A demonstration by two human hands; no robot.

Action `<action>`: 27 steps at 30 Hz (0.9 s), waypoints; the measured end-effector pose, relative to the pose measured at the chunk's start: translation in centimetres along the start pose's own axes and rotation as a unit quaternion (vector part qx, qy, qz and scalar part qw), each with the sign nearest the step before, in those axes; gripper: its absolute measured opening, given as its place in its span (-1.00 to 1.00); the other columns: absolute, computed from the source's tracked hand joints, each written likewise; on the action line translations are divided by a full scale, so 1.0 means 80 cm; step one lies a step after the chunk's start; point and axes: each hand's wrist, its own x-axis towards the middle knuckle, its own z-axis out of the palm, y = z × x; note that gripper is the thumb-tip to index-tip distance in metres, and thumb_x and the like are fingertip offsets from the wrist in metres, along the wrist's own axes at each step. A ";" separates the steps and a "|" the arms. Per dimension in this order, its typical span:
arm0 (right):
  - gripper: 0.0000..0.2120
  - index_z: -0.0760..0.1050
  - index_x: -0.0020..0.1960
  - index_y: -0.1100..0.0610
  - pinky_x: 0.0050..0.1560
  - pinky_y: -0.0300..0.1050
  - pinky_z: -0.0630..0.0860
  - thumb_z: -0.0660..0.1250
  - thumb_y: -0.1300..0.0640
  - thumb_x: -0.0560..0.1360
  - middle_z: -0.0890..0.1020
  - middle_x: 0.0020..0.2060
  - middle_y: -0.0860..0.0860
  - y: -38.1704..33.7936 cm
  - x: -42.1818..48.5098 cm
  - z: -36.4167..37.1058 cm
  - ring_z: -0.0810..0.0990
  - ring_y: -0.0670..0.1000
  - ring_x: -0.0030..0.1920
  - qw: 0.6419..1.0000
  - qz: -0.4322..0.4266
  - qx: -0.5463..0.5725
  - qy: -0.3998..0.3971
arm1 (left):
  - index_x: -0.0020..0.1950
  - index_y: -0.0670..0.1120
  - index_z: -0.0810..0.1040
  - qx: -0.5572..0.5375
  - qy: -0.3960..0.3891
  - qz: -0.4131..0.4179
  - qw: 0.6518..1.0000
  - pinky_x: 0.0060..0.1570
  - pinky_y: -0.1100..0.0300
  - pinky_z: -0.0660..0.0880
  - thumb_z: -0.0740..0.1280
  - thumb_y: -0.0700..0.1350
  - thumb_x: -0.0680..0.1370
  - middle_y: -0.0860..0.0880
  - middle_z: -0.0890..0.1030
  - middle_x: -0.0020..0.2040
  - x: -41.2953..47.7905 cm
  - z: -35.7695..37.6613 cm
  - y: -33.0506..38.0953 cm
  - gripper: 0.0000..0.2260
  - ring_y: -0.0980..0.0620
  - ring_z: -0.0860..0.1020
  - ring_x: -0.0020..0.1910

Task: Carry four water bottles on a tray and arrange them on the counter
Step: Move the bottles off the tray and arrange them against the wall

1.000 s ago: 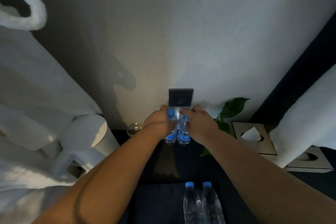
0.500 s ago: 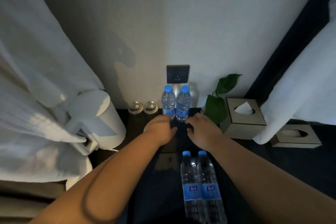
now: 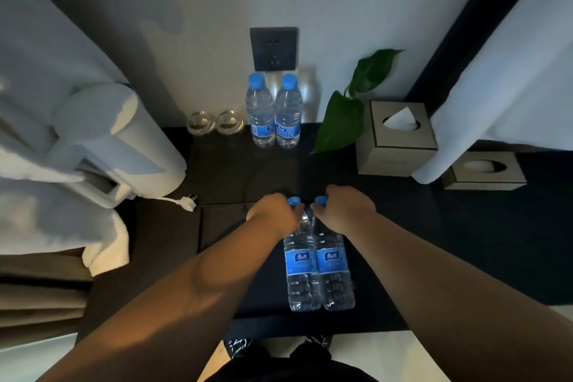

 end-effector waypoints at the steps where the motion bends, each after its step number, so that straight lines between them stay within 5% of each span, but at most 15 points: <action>1: -0.49 0.46 0.32 0.02 -0.21 -0.05 0.47 0.25 -0.31 0.56 0.56 -0.05 -0.02 -0.002 0.004 0.001 0.57 0.01 -0.08 1.000 0.007 0.001 -0.003 | 0.06 -0.09 0.56 -0.010 0.004 -0.014 1.000 -0.12 0.05 0.55 0.22 0.30 0.53 -0.14 0.63 0.03 0.002 0.005 0.003 -0.53 -0.10 0.59 -0.08; 7: -0.44 0.54 0.10 0.05 -0.34 -0.10 0.39 0.28 -0.43 0.48 0.54 -0.24 0.00 -0.008 0.030 0.001 0.53 0.00 -0.27 0.998 0.045 -0.001 -0.048 | 0.17 -0.10 0.58 -0.038 0.036 -0.080 0.995 -0.02 0.01 0.58 0.27 0.28 0.51 -0.14 0.63 0.09 0.013 0.019 0.020 -0.51 -0.15 0.61 0.00; 13: -0.55 0.53 -0.05 0.09 -0.10 -0.02 0.59 0.37 -0.32 0.48 0.61 -0.17 0.04 -0.011 0.039 -0.007 0.61 0.06 -0.16 0.997 0.038 -0.003 -0.066 | 0.14 -0.11 0.61 -0.075 0.041 -0.090 0.992 -0.08 0.05 0.55 0.29 0.22 0.52 -0.15 0.65 0.06 0.014 0.019 0.020 -0.56 -0.14 0.62 -0.03; 21: -0.63 0.51 -0.17 0.06 -0.39 -0.14 0.41 0.43 -0.25 0.40 0.60 -0.26 0.01 -0.013 0.007 -0.041 0.59 0.01 -0.29 0.999 -0.019 0.031 -0.002 | -0.03 -0.10 0.62 -0.081 0.059 -0.050 0.994 -0.18 0.07 0.59 0.30 0.23 0.44 -0.08 0.64 -0.08 -0.011 -0.020 0.016 -0.59 -0.07 0.61 -0.15; 27: -0.63 0.53 -0.28 0.05 -0.45 -0.17 0.37 0.47 -0.25 0.36 0.58 -0.38 -0.02 -0.031 -0.017 -0.098 0.58 -0.04 -0.38 0.995 -0.094 0.033 0.018 | -0.15 -0.09 0.57 -0.073 0.098 -0.013 0.992 -0.30 0.18 0.44 0.30 0.25 0.38 -0.04 0.62 -0.15 -0.046 -0.066 0.024 -0.60 -0.03 0.61 -0.18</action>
